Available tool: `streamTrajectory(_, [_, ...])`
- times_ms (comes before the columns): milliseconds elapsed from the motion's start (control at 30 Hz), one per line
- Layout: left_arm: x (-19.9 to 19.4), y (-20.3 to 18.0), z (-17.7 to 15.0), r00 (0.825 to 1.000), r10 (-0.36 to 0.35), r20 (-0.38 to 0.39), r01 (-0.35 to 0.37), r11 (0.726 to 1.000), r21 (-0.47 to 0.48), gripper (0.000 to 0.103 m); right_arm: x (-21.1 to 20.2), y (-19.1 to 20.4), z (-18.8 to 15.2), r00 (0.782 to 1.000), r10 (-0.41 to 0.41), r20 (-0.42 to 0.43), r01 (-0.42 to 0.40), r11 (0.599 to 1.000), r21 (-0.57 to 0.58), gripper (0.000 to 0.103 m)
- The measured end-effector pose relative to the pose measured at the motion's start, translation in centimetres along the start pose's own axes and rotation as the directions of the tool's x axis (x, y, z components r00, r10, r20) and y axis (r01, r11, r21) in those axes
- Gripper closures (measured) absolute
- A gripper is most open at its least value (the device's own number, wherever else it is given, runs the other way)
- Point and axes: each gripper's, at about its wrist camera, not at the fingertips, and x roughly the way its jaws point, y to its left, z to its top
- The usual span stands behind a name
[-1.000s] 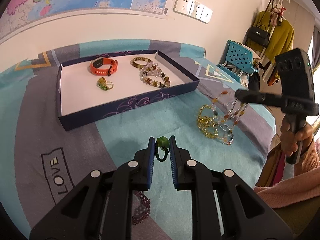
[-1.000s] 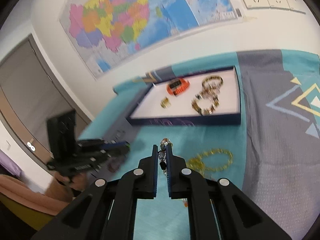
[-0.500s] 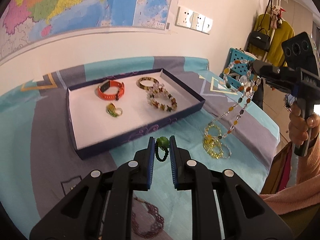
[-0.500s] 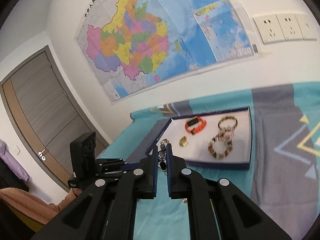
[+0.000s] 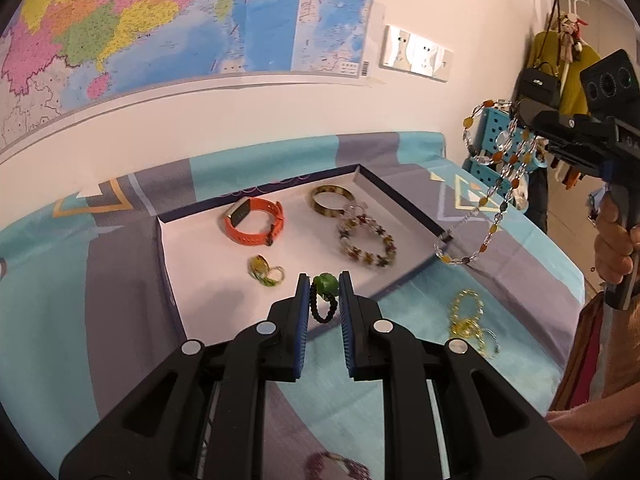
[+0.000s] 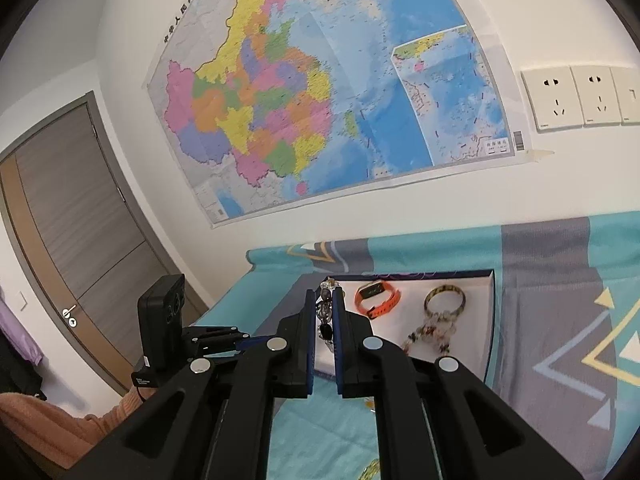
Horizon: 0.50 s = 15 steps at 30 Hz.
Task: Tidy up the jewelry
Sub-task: 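Carry the green ring toward the tray with the left tool while the right tool carries the necklace, then release the green ring in the tray with the left tool while the right tool drops the necklace in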
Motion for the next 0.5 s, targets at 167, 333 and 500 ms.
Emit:
streamTrajectory(167, [1.5,0.9,0.8,1.000,-0.008,-0.023,0.007,1.000,-0.028,0.088,1.6,-0.5,0.8,1.000,-0.006,-0.008,0.006,1.000,-0.008,0.097])
streamTrajectory(333, [3.1,1.7,1.1,0.999,0.010,-0.049,-0.012,0.999,-0.038,0.088,3.3,-1.5,1.0,0.999,-0.013,-0.029,0.013,1.000,0.008,0.097])
streamTrajectory(500, [4.7,2.3,0.9,0.996,0.024,-0.083,-0.028,0.998,-0.051,0.088,5.2,-2.9,0.5,0.998,-0.027,-0.058,0.030,0.999,0.039,0.097])
